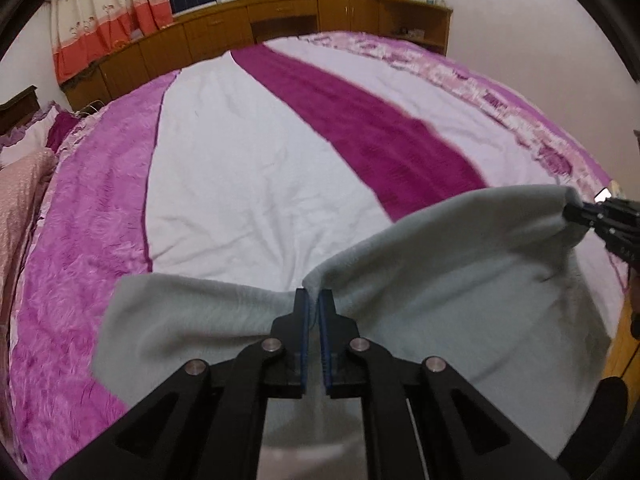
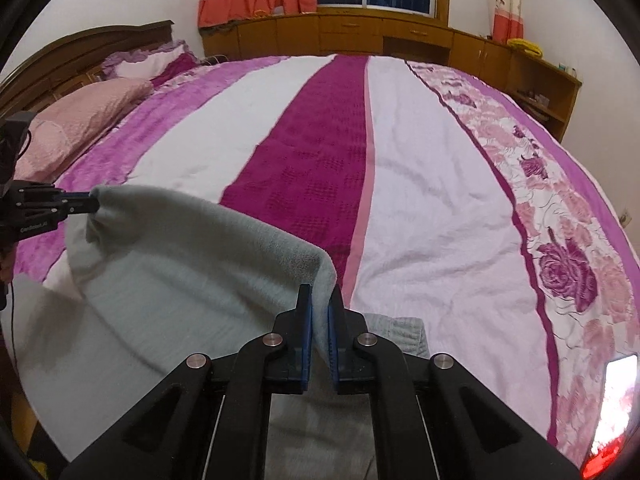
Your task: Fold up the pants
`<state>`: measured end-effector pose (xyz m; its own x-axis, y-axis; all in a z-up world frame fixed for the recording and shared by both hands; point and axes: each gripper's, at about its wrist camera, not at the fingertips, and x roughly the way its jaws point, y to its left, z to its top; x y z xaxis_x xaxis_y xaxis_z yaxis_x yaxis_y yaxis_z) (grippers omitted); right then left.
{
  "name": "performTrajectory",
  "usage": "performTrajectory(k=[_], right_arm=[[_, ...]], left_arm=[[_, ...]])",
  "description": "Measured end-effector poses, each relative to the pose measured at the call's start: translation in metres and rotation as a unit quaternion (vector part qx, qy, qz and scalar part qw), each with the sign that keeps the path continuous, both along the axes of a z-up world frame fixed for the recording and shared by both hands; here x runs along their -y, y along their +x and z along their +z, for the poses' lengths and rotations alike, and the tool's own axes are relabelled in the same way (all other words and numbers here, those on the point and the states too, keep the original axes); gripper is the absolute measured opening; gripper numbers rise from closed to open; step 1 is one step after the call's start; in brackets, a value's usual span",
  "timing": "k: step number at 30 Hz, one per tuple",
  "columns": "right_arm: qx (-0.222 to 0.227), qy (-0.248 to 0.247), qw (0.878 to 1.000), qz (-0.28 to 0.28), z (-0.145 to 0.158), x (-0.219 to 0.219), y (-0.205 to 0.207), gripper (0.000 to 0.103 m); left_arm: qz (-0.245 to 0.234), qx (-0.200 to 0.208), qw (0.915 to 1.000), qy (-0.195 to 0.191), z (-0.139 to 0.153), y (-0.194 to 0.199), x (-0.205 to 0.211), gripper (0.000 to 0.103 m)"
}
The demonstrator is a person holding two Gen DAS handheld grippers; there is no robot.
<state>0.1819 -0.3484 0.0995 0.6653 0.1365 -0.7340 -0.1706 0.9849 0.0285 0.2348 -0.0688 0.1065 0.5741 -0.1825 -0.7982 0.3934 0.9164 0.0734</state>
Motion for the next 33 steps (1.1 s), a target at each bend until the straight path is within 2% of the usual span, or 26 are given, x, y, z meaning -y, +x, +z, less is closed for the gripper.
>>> performTrajectory(k=[7,17,25,33], right_arm=[[0.011,0.004,1.000,0.005,0.018,-0.004,-0.045,0.000],[-0.007,0.011,1.000,0.012,0.014,-0.008,-0.116,0.000],[-0.030,0.016,0.999,0.008,-0.007,-0.012,-0.164,0.000],[-0.073,0.002,0.997,-0.005,-0.046,-0.018,-0.189,0.000]], left_arm=[[0.011,0.024,0.9995,-0.016,0.025,-0.063,-0.011,0.005],[0.030,0.016,0.9986,-0.040,0.015,-0.160,-0.028,0.005],[0.041,0.020,0.9980,-0.043,0.000,-0.221,-0.035,0.005],[0.047,0.006,0.9983,-0.035,-0.035,-0.249,-0.037,0.005]])
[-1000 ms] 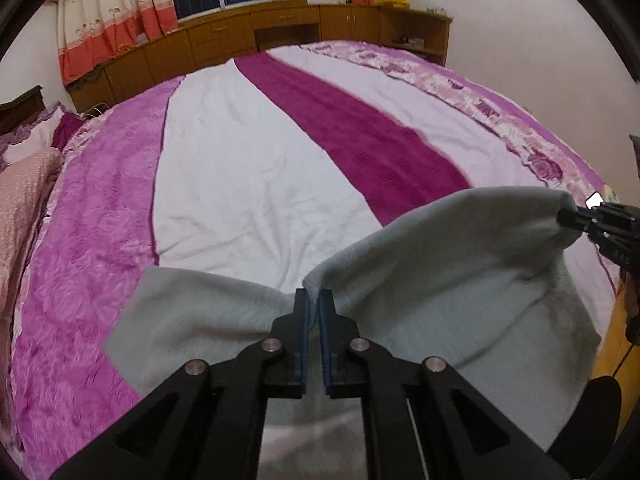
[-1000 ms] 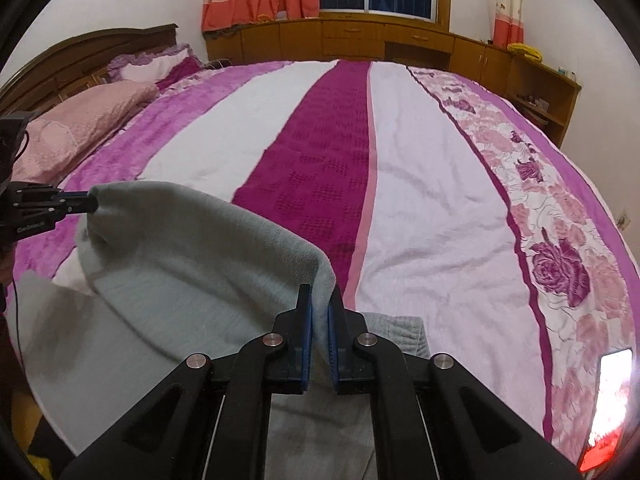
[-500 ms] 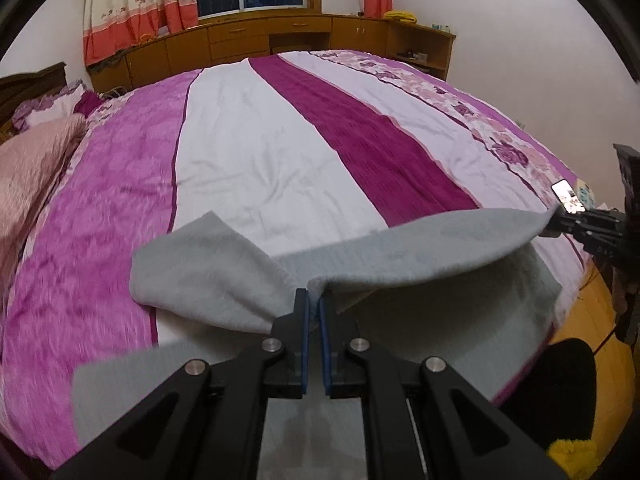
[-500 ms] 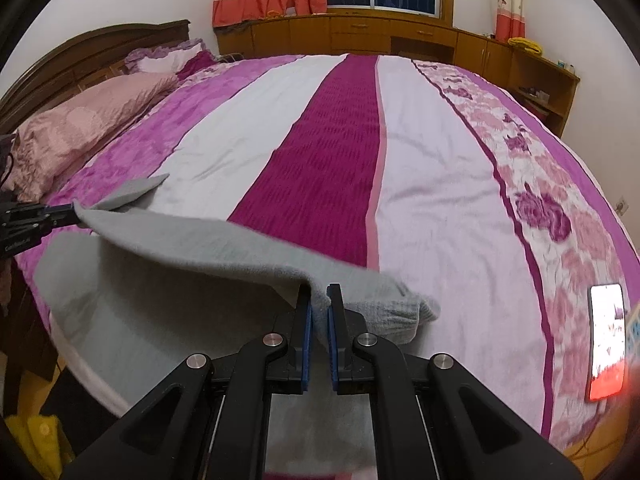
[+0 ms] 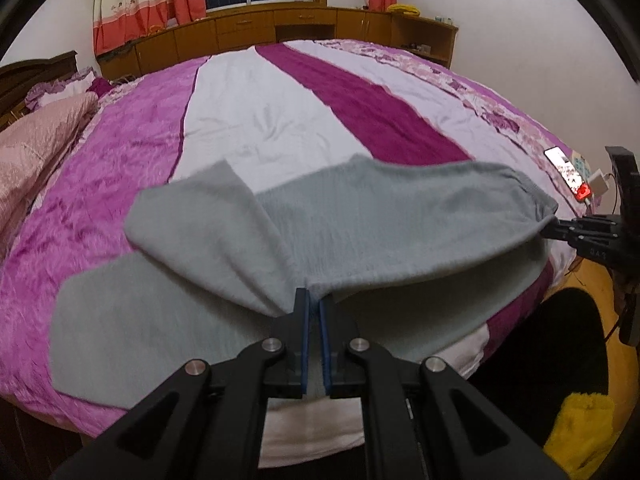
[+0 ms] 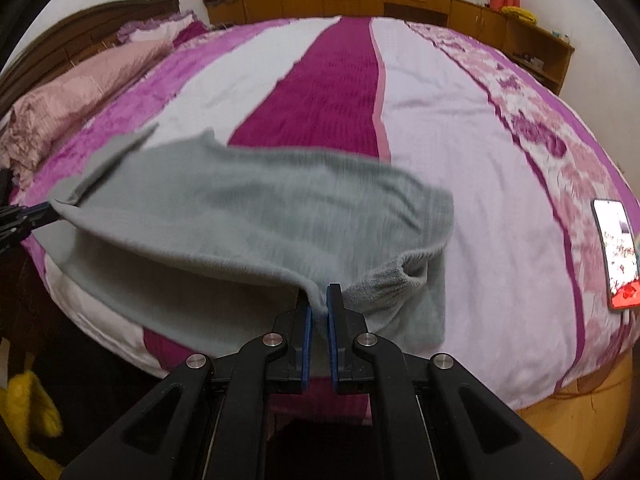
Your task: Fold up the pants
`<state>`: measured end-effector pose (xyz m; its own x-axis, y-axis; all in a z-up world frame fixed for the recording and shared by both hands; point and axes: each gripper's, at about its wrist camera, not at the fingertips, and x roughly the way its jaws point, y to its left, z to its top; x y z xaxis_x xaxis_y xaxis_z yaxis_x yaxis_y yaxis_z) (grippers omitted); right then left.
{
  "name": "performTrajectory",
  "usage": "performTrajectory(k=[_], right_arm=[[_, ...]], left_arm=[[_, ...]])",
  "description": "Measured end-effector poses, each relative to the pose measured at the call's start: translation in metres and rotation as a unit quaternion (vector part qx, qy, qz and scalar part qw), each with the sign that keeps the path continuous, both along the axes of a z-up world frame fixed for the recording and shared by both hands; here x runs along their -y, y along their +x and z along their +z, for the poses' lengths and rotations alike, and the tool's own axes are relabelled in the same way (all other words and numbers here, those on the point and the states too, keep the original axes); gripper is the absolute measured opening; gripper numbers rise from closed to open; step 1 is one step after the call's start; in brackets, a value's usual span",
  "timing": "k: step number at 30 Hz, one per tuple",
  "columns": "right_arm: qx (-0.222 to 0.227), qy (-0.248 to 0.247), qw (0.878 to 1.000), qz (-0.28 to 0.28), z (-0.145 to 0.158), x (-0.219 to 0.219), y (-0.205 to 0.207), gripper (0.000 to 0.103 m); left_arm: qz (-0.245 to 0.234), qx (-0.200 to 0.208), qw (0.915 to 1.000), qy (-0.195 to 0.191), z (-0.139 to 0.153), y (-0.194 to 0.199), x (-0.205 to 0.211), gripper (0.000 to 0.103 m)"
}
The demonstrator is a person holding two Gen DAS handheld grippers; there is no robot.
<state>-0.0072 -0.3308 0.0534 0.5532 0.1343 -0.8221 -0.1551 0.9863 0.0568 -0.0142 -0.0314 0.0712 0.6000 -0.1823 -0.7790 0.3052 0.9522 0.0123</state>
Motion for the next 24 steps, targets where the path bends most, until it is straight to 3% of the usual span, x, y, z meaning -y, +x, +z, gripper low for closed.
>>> performTrajectory(k=[5,11,13,16,18,24], right_arm=[[-0.025,0.010,0.999,-0.021,-0.017,0.006,-0.002,0.006],[-0.032,0.013,0.999,-0.035,-0.020,0.014,-0.017,0.026],[-0.036,0.014,0.998,-0.052,-0.022,0.022,-0.025,0.028],[-0.042,0.062,0.994,-0.082,-0.022,0.041,-0.036,0.028],[-0.040,0.121,0.986,-0.111,-0.021,0.059,-0.041,0.028],[-0.037,0.245,0.952,-0.182,-0.017,0.090,-0.028,0.028]], left_arm=[[0.007,-0.028,0.9996,-0.006,-0.026,0.002,-0.004,0.005],[0.011,-0.044,0.9989,-0.012,-0.045,0.003,-0.006,0.005],[0.009,-0.043,0.9990,-0.010,-0.046,0.003,-0.006,0.005],[0.005,-0.036,0.9993,-0.003,-0.048,0.000,-0.004,0.005],[0.005,-0.031,0.9995,0.001,-0.050,-0.001,-0.002,0.005],[0.007,-0.027,0.9996,0.004,-0.051,-0.003,-0.001,0.005]])
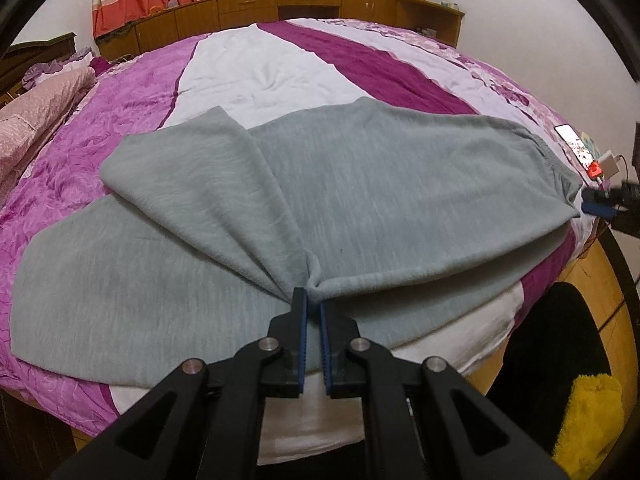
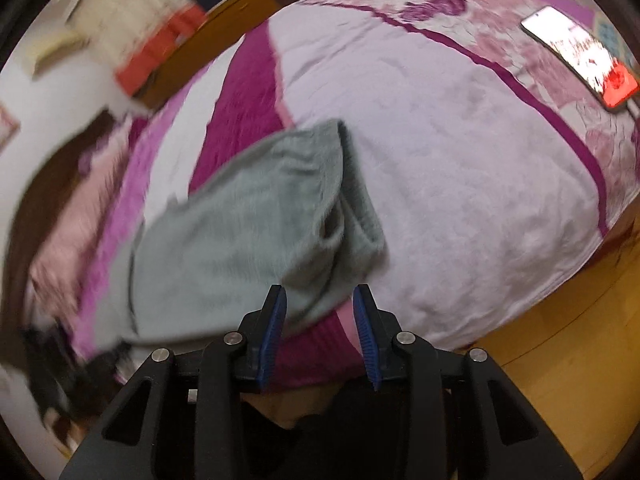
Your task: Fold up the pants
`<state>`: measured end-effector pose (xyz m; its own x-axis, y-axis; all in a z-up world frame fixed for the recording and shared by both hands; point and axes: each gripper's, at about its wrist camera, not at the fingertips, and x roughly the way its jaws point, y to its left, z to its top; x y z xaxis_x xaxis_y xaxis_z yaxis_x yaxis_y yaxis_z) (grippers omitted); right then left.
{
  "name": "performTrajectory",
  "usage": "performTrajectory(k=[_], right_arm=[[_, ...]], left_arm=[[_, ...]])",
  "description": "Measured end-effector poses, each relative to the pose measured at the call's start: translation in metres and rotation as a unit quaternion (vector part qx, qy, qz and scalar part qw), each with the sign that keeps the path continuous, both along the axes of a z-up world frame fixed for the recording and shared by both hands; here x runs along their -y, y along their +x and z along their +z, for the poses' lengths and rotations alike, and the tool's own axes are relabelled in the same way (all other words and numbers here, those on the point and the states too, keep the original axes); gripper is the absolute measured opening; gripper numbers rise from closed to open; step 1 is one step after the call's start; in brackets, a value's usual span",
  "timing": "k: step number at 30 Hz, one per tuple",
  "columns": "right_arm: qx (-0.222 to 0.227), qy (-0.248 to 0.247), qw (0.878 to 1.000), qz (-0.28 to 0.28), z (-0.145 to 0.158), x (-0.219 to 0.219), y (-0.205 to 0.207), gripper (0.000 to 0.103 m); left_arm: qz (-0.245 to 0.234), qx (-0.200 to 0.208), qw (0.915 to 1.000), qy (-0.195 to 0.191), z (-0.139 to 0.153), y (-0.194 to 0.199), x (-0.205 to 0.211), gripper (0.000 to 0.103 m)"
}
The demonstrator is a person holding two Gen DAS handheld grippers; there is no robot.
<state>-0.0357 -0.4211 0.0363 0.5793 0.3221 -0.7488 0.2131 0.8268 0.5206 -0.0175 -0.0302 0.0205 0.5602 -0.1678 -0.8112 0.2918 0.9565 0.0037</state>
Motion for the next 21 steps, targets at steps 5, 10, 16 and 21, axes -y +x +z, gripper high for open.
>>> performTrajectory(k=[5,10,16,21], right_arm=[[-0.026,-0.004,1.000,-0.016,-0.005,-0.006,0.026,0.028],[-0.002,-0.023,0.999,-0.041,0.003,-0.003,0.031,0.007],[-0.030,-0.063,0.997,-0.027,-0.017,0.001,0.028,0.006],[-0.029,-0.122,0.992,-0.001,-0.016,-0.010,0.030,0.008]], left_arm=[[0.002,0.010,0.9999,0.000,0.004,-0.001,0.001,0.005],[-0.008,0.041,0.9989,0.019,0.023,-0.015,0.000,0.005],[0.013,0.008,0.9996,0.026,-0.006,-0.012,-0.009,0.005],[0.013,-0.007,0.9997,0.019,0.006,-0.013,-0.017,0.012]])
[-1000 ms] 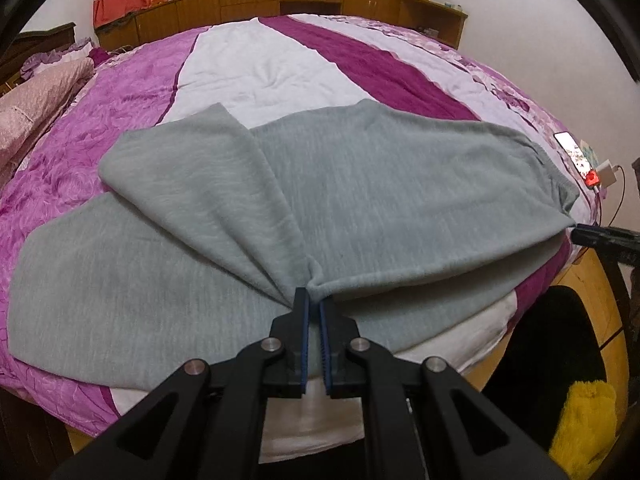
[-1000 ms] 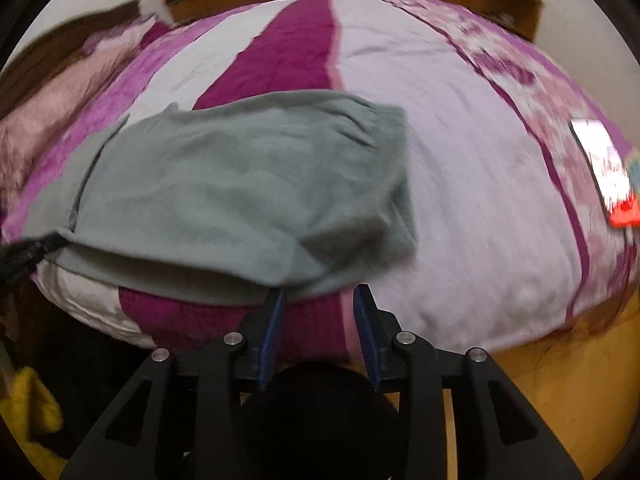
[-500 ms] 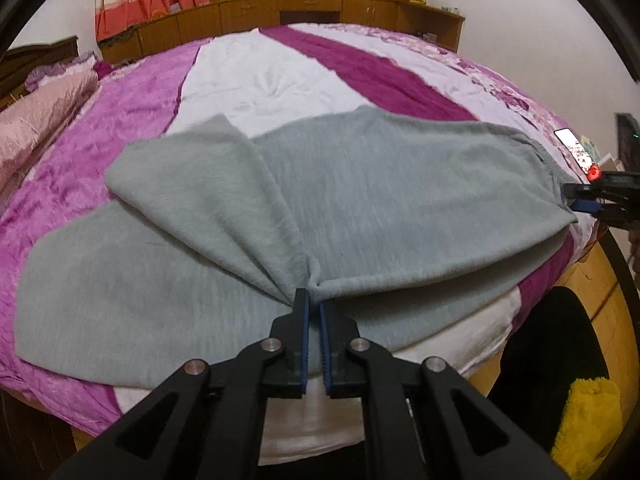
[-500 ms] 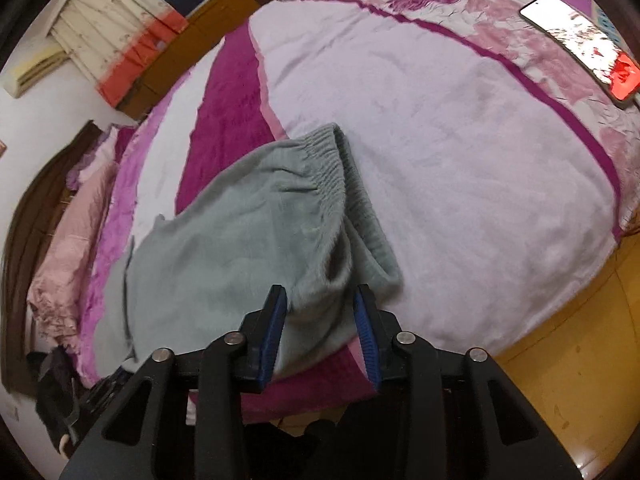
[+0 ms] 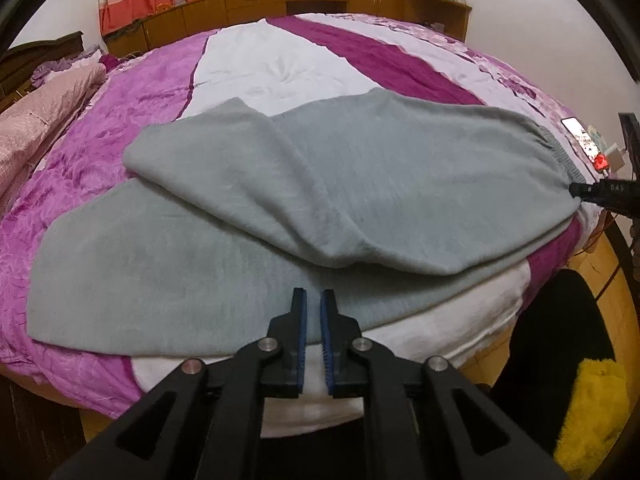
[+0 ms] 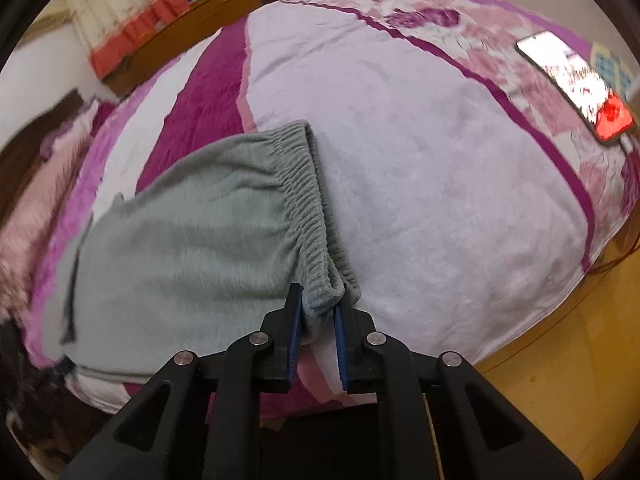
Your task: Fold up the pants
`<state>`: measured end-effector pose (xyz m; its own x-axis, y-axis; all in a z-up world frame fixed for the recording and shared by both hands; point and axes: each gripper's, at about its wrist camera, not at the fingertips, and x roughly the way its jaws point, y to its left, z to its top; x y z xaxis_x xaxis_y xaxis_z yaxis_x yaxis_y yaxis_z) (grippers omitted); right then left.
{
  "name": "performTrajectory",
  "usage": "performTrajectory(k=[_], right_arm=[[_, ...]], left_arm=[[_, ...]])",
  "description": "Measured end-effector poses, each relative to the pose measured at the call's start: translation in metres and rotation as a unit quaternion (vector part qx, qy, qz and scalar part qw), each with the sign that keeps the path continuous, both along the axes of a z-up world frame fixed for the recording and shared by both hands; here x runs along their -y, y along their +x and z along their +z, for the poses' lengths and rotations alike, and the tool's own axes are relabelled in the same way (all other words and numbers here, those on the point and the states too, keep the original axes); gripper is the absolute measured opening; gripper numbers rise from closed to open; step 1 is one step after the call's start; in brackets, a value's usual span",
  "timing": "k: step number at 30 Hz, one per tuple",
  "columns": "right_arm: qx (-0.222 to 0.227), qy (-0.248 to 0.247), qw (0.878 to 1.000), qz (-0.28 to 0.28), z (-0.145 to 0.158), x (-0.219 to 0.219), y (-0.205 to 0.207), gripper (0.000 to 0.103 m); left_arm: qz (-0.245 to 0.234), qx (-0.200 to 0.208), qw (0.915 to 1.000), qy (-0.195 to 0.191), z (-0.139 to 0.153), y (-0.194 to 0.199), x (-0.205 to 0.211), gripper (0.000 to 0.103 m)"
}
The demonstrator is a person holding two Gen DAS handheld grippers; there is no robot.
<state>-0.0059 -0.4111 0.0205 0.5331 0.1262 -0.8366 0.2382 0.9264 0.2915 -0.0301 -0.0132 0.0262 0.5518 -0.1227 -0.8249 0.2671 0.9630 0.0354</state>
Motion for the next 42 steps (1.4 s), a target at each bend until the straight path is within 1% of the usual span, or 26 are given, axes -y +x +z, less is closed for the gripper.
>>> performTrajectory(k=[1,3,4,6,9,15,18,24,26,29,30,34,39,42], right_arm=[[-0.004,-0.007,1.000,0.003,0.002,-0.001,0.000,0.011],[-0.005,-0.026,1.000,0.007,0.010,-0.003,-0.003,0.015],[-0.003,-0.034,0.999,0.008,0.014,-0.003,-0.007,0.017],[0.003,-0.052,0.999,0.012,0.025,-0.005,-0.014,0.018],[0.019,-0.069,0.997,0.021,0.042,-0.010,-0.022,0.022],[0.050,-0.059,0.996,0.039,0.063,-0.028,-0.017,0.025],[0.055,-0.059,0.995,0.052,0.060,-0.039,-0.008,0.029],[0.038,-0.043,0.998,0.034,0.032,-0.043,0.007,0.029],[0.029,-0.040,0.998,0.026,0.022,-0.042,0.009,0.030],[0.010,-0.027,0.999,0.024,0.001,-0.040,0.012,0.030],[0.012,-0.024,0.999,0.026,-0.004,-0.040,0.011,0.030],[0.030,-0.030,0.999,0.033,-0.009,-0.042,0.006,0.032],[0.045,-0.029,0.998,0.041,-0.013,-0.041,0.004,0.034],[0.053,-0.029,0.997,0.045,-0.014,-0.041,0.002,0.034]], left_arm=[[0.002,-0.001,1.0000,0.000,0.003,-0.001,-0.002,0.013],[0.008,-0.003,1.0000,-0.001,0.010,-0.005,-0.008,0.023],[0.013,-0.003,0.9999,-0.002,0.015,-0.007,-0.013,0.026],[0.018,0.000,0.9998,-0.002,0.024,-0.009,-0.019,0.035],[0.025,0.001,0.9997,-0.003,0.035,-0.002,-0.023,0.037],[0.049,0.014,0.9985,-0.019,0.054,0.031,-0.024,0.038],[0.054,0.025,0.9980,-0.023,0.062,0.051,-0.019,0.045],[0.060,0.037,0.9967,-0.041,0.068,0.096,-0.002,0.046],[0.061,0.038,0.9968,-0.037,0.066,0.110,0.003,0.046],[0.066,0.031,0.9972,-0.015,0.054,0.140,0.009,0.046],[0.069,0.028,0.9972,-0.006,0.049,0.149,0.011,0.046],[0.093,0.014,0.9953,0.024,0.025,0.180,0.010,0.046],[0.114,-0.008,0.9931,0.025,0.002,0.203,0.002,0.046],[0.111,-0.017,0.9936,0.013,-0.008,0.210,-0.001,0.046]])
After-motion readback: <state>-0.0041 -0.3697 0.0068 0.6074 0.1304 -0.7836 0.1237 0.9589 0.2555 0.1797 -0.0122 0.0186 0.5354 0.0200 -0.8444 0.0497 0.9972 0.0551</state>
